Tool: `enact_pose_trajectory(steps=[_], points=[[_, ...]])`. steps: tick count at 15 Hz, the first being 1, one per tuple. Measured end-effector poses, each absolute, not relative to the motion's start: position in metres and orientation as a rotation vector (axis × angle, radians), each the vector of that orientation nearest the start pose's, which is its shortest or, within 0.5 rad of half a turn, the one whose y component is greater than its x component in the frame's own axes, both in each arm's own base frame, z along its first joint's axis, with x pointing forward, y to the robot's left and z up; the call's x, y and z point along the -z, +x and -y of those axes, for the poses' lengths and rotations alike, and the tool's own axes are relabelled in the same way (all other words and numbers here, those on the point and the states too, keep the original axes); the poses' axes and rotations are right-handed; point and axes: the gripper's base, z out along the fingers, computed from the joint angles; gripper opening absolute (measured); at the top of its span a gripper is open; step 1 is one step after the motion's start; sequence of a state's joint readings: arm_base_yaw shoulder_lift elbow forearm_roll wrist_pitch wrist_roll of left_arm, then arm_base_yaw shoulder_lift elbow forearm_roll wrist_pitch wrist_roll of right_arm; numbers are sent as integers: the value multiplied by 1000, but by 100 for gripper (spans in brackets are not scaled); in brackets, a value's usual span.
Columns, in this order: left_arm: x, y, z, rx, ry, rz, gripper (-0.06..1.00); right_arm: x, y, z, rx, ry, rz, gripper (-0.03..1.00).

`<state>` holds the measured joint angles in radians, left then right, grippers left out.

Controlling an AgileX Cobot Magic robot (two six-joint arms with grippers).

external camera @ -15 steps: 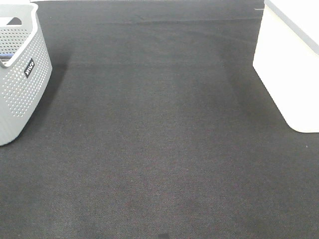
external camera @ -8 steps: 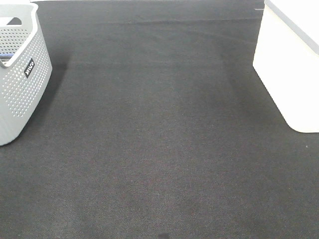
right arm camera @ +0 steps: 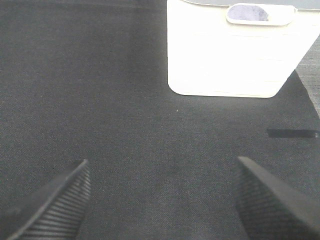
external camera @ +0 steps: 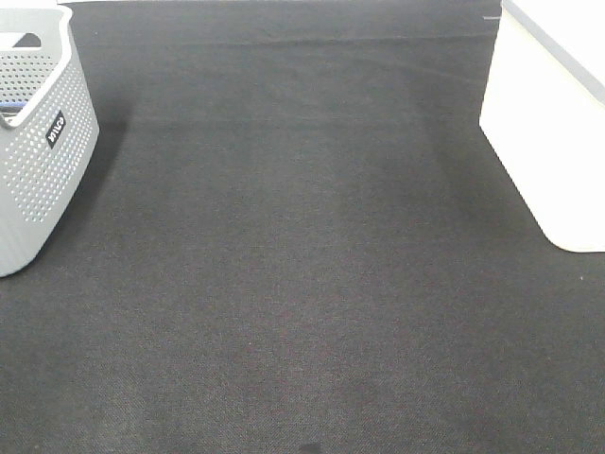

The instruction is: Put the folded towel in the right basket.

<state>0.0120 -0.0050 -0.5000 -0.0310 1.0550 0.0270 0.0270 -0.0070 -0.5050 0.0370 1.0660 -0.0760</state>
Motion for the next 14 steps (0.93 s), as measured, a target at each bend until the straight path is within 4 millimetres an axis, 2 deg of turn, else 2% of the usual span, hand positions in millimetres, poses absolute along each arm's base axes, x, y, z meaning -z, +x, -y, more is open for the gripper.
enact_pose_trajectory(steps=[14], points=[[-278,-5,3,13,17,-2033,97,-278,-7,-3,-13,-107,-2034,74]])
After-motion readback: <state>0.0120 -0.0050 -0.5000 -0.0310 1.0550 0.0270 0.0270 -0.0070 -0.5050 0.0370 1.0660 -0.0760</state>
